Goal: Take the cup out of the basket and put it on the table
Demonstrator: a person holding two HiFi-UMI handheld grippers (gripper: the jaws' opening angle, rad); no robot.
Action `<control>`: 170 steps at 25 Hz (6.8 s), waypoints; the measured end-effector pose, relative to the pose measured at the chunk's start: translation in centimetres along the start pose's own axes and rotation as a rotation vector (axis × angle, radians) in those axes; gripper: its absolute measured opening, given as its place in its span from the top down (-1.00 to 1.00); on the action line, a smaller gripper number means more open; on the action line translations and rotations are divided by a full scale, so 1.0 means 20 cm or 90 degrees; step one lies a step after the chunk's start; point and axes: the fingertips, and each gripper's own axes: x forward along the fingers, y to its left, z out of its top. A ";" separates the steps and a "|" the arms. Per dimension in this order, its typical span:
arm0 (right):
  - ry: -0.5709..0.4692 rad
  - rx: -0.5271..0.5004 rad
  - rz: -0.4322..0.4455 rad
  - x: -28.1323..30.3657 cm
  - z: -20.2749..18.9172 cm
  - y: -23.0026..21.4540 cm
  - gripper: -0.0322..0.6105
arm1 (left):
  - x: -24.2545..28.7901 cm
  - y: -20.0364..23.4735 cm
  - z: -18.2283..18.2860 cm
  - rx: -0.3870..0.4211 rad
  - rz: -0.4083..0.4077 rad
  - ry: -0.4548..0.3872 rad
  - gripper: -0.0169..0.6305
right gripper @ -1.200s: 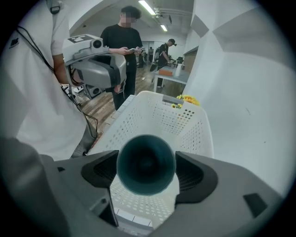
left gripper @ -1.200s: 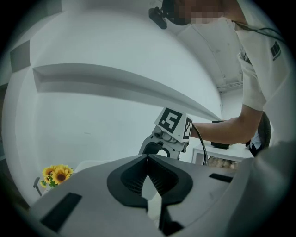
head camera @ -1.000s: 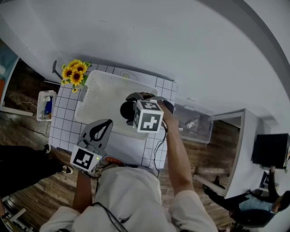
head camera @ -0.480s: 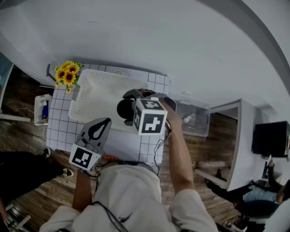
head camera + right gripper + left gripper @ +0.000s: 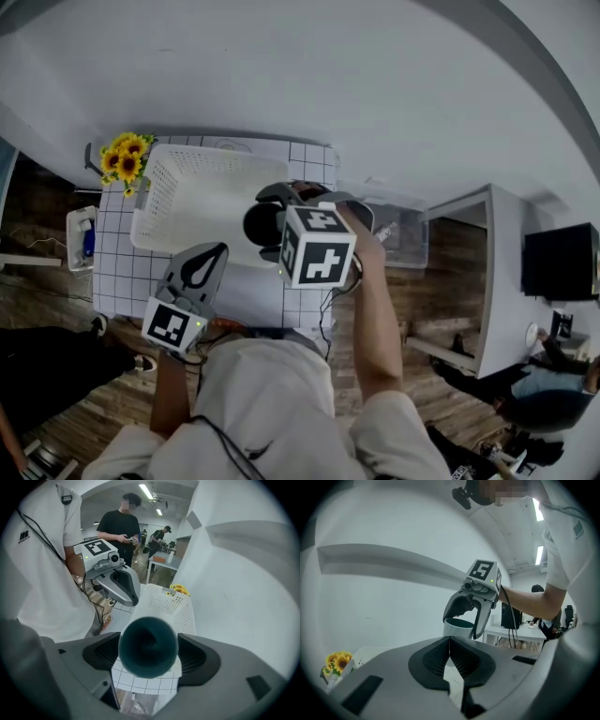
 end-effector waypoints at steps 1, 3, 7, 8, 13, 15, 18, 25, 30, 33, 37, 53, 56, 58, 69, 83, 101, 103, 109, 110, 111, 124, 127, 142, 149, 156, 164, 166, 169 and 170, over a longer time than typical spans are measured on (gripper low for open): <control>0.002 0.006 -0.004 -0.01 -0.02 0.01 -0.30 | 0.01 -0.01 0.00 0.001 -0.005 0.001 0.91; 0.006 0.017 -0.012 -0.04 -0.05 0.02 -0.30 | 0.02 -0.04 0.00 0.004 -0.015 0.002 0.91; 0.013 0.036 -0.024 -0.09 -0.11 0.06 -0.30 | 0.05 -0.10 0.00 0.010 -0.039 0.003 0.91; 0.015 0.043 -0.027 -0.10 -0.13 0.07 -0.30 | 0.06 -0.12 0.00 0.012 -0.045 0.003 0.91; 0.020 0.072 -0.038 -0.14 -0.21 0.12 -0.30 | 0.10 -0.19 0.00 0.019 -0.072 0.005 0.91; 0.022 0.086 -0.043 -0.16 -0.25 0.14 -0.30 | 0.12 -0.21 0.00 0.021 -0.083 0.004 0.91; 0.024 0.106 -0.049 -0.17 -0.30 0.17 -0.30 | 0.14 -0.25 0.00 0.027 -0.098 0.004 0.91; 0.021 0.153 -0.052 -0.13 -0.44 0.26 -0.30 | 0.19 -0.36 -0.02 0.033 -0.134 0.003 0.91; 0.021 0.180 -0.045 -0.02 -0.55 0.33 -0.30 | 0.22 -0.45 -0.07 0.037 -0.160 0.004 0.91; 0.022 0.191 -0.042 0.04 -0.61 0.37 -0.30 | 0.23 -0.51 -0.09 0.044 -0.174 0.003 0.91; 0.015 0.208 -0.036 0.11 -0.65 0.43 -0.30 | 0.24 -0.55 -0.11 0.047 -0.183 0.005 0.91; -0.001 0.262 -0.028 0.33 -0.83 0.58 -0.30 | 0.30 -0.69 -0.21 0.072 -0.210 0.032 0.91; -0.007 0.276 -0.034 0.37 -0.86 0.61 -0.30 | 0.31 -0.71 -0.23 0.076 -0.215 0.039 0.91; -0.006 0.281 -0.034 0.40 -0.89 0.63 -0.30 | 0.32 -0.72 -0.25 0.084 -0.219 0.043 0.91; 0.007 0.309 -0.043 0.54 -0.99 0.72 -0.30 | 0.34 -0.76 -0.34 0.082 -0.235 0.067 0.91; 0.017 0.328 -0.056 0.63 -1.05 0.78 -0.30 | 0.35 -0.78 -0.38 0.093 -0.253 0.084 0.91; 0.029 0.336 -0.067 0.65 -1.04 0.79 -0.30 | 0.33 -0.79 -0.41 0.098 -0.262 0.096 0.91; 0.030 0.337 -0.066 0.65 -1.05 0.79 -0.30 | 0.33 -0.79 -0.42 0.099 -0.263 0.098 0.91; 0.020 0.346 -0.061 0.64 -1.04 0.78 -0.30 | 0.34 -0.79 -0.42 0.099 -0.264 0.098 0.91; 0.019 0.348 -0.060 0.64 -1.04 0.78 -0.31 | 0.34 -0.79 -0.42 0.098 -0.264 0.099 0.91; 0.019 0.350 -0.059 0.64 -1.04 0.78 -0.31 | 0.33 -0.79 -0.42 0.097 -0.263 0.100 0.91; 0.008 0.365 -0.066 0.60 -1.04 0.78 -0.37 | 0.34 -0.80 -0.43 0.094 -0.272 0.105 0.91; 0.002 0.367 -0.071 0.58 -1.03 0.78 -0.37 | 0.35 -0.80 -0.43 0.094 -0.274 0.103 0.91; -0.204 0.428 -0.275 0.04 -0.80 0.76 -0.09 | 0.36 -0.79 -0.30 0.100 -0.286 0.055 0.91; -0.351 0.435 -0.415 -0.37 -0.67 0.70 0.52 | 0.34 -0.79 -0.09 0.068 -0.296 0.003 0.91; -0.564 0.488 -0.556 -0.64 -0.58 0.67 0.84 | 0.31 -0.81 0.05 0.080 -0.338 -0.037 0.91; -0.572 0.486 -0.589 -0.70 -0.53 0.70 0.87 | 0.29 -0.84 0.12 0.071 -0.371 -0.062 0.91; -0.571 0.486 -0.594 -0.71 -0.53 0.70 0.87 | 0.29 -0.84 0.12 0.070 -0.374 -0.065 0.91; -0.576 0.488 -0.599 -0.72 -0.50 0.70 0.87 | 0.28 -0.83 0.13 0.066 -0.378 -0.067 0.91; -0.578 0.489 -0.600 -0.72 -0.49 0.70 0.87 | 0.28 -0.83 0.12 0.065 -0.378 -0.065 0.91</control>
